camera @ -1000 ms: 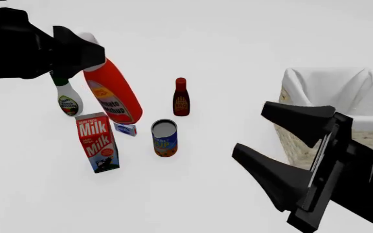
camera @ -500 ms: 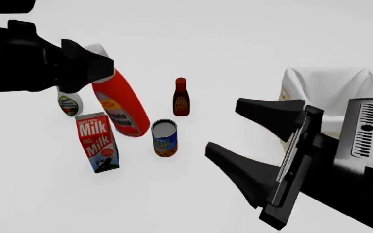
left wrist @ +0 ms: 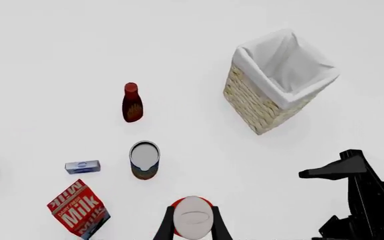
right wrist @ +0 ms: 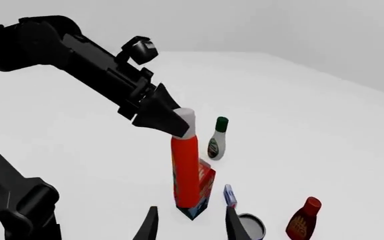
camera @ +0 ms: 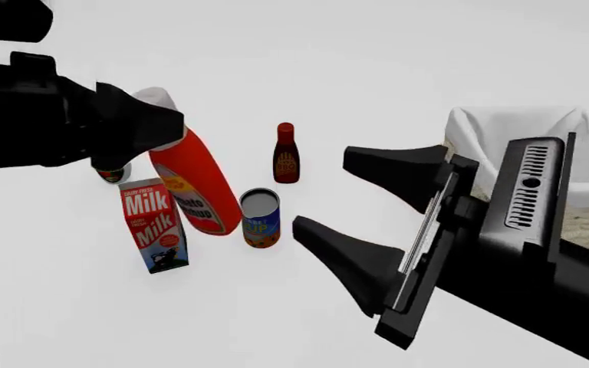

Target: Pick the ketchup and place it in the basket.

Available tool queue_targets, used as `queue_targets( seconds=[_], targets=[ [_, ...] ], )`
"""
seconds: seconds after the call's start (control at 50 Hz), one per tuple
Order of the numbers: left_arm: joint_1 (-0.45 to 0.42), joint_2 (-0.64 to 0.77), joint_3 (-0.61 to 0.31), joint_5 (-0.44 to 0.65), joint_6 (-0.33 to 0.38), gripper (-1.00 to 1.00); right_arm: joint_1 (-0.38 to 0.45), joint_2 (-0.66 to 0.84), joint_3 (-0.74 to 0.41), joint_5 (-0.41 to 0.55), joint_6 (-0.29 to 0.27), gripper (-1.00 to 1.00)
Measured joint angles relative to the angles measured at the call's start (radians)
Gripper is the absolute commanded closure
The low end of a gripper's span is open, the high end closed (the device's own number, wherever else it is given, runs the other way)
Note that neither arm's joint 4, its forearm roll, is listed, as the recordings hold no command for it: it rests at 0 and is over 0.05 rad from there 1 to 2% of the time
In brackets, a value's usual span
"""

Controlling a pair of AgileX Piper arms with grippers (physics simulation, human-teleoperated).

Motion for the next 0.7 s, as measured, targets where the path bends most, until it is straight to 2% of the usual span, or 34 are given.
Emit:
queue_targets(
  seconds=[0.24, 0.7],
  targets=[
    [-0.022, -0.008, 0.008, 0.003, -0.009, 1.0, 0.012, 0.035, -0.036, -0.004, 0.037, -1.0],
    [-0.06, -0.005, 0.003, 0.013, -0.019, 1.0, 0.005, 0.154, -0.073, -0.062, 0.07, -1.0]
  ],
)
